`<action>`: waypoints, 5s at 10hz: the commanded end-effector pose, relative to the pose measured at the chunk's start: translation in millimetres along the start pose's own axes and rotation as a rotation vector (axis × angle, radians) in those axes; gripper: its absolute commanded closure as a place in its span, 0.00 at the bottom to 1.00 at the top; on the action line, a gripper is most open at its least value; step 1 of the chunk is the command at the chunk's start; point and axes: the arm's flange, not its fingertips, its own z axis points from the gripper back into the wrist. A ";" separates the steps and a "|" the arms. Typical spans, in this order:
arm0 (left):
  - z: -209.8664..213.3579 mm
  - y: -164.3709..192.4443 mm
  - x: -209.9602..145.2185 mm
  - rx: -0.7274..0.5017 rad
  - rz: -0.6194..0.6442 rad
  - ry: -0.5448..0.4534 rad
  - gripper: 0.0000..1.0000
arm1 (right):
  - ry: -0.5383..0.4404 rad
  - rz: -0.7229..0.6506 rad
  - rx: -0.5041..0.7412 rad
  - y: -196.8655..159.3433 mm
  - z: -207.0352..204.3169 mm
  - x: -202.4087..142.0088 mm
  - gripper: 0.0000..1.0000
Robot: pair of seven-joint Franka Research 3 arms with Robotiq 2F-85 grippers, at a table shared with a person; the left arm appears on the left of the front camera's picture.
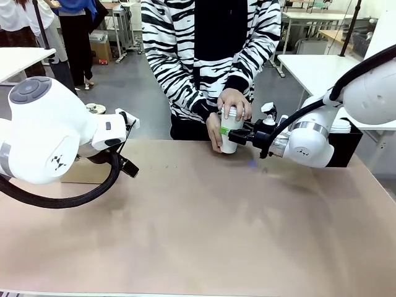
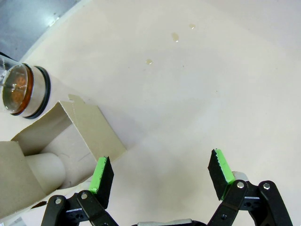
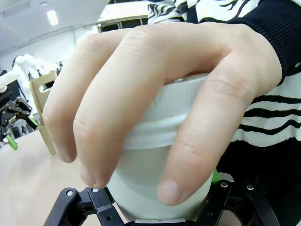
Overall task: Pour a drink into a cup and package it in a carrier.
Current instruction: When a person places the Paper Cup Lid on the 600 ml Paper Cup , lift the 600 ml Paper Cup, then position the Cup Carrier in the center of the table.
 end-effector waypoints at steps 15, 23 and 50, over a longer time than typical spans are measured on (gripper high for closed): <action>0.6 -0.3 0.2 -0.002 0.000 -0.002 0.00 | -0.005 0.002 0.001 0.9 -2.3 5.9 0.20; 0.6 -0.3 0.2 -0.002 0.000 -0.002 0.00 | -0.005 0.002 0.001 0.9 -2.3 5.9 0.20; 0.6 -0.3 0.2 -0.002 0.000 -0.002 0.00 | -0.022 0.164 0.087 196.6 87.1 297.2 0.19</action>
